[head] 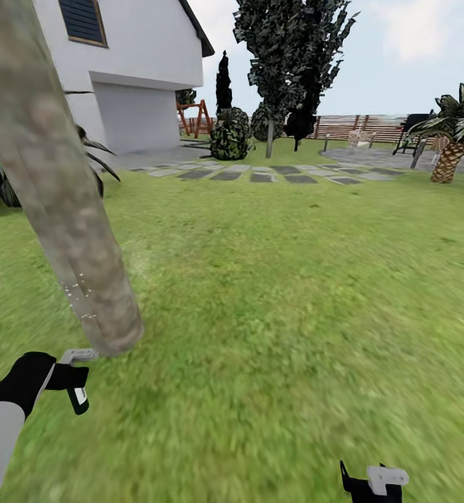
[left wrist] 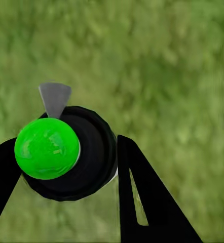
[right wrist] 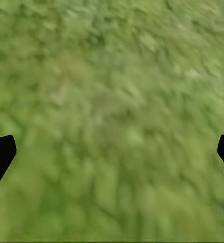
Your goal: In the garden, pick up the pesticide atomizer on the floor and spray pesticide onto both trees until each tree trunk is fully covered.
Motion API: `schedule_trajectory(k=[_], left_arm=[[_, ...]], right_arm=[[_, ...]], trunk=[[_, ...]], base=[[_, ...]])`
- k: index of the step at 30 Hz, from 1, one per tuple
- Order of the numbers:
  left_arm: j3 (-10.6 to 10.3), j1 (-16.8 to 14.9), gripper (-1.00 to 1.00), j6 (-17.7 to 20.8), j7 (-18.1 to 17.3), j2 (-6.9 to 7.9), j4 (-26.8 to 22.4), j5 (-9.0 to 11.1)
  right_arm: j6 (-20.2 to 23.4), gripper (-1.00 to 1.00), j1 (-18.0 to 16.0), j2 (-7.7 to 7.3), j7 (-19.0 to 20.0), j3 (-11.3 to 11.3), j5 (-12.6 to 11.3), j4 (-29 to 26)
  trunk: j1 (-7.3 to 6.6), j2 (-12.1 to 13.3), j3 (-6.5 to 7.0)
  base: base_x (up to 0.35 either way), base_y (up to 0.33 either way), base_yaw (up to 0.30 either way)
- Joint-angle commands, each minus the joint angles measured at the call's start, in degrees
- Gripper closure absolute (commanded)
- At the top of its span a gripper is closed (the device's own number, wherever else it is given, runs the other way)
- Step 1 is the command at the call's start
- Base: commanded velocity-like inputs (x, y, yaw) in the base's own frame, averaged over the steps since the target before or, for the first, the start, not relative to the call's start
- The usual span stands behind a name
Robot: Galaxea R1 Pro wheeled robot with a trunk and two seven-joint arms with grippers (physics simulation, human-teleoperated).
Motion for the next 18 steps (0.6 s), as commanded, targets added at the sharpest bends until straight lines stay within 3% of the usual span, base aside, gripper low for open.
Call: schedule_trajectory(k=[1, 8, 18], left_arm=[[0.4, 0.0, 1.0, 0.2, -0.5, -0.06, -0.1, -0.6], [0.4, -0.1, 1.0, 0.1, -0.5, -0.07, -0.1, -0.6], [0.4, -0.1, 1.0, 0.0, -0.5, 0.0, -0.2, -0.6]], right_arm=[[-0.2, -1.0, 0.0, 0.02, -0.2, -0.3, 0.6, 0.1], [-0.2, -1.0, 0.0, 0.02, -0.2, -0.2, 0.6, 0.1], [-0.2, -1.0, 0.0, 0.02, -0.2, -0.2, 0.7, 0.2]], trunk=[[0.01, 0.0, -0.05], [0.01, 0.0, -0.05], [0.01, 0.0, -0.05]], base=[[0.196, -0.23, 0.0], [0.15, -0.241, 0.019], [0.015, -0.271, 0.257]])
